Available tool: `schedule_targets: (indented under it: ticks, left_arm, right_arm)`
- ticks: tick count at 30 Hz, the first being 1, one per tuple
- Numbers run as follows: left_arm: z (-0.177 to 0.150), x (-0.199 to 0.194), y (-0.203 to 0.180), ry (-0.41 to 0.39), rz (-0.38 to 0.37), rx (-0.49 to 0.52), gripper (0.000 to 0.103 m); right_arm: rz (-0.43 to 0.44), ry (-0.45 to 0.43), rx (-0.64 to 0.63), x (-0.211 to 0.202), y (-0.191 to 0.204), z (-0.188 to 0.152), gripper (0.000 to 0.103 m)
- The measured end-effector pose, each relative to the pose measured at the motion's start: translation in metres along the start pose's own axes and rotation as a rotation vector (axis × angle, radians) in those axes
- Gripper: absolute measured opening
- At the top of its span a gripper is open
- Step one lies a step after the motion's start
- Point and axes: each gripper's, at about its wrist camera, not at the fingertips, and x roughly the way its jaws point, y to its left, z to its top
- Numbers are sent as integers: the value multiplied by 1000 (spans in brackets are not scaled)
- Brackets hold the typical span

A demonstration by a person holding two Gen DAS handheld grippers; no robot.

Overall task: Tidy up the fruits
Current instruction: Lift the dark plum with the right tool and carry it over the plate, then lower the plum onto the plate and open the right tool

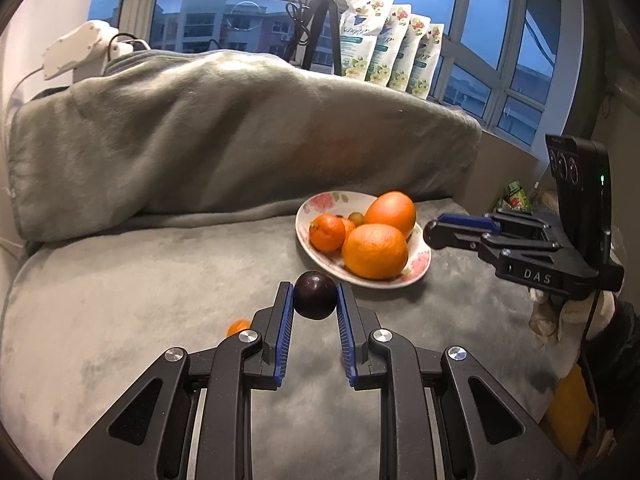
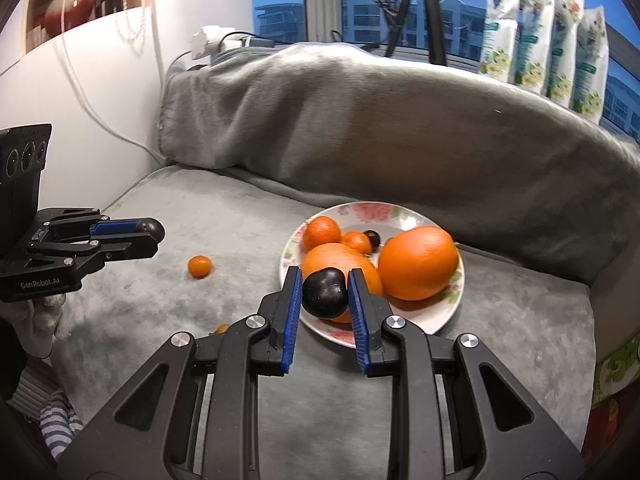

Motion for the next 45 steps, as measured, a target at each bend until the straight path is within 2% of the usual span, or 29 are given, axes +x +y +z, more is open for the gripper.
schedule_targets:
  ticks: [20, 33, 45]
  left_arm:
    - [63, 81, -15, 40, -70, 25, 20]
    - [77, 129, -22, 106, -89, 24, 20]
    - [81, 139, -26, 119, -82, 26, 20]
  right_arm:
    - [-12, 26, 97, 16, -40, -18, 24]
    - [17, 52, 123, 34, -47, -22, 24]
    - [29, 61, 111, 41, -46, -22, 25]
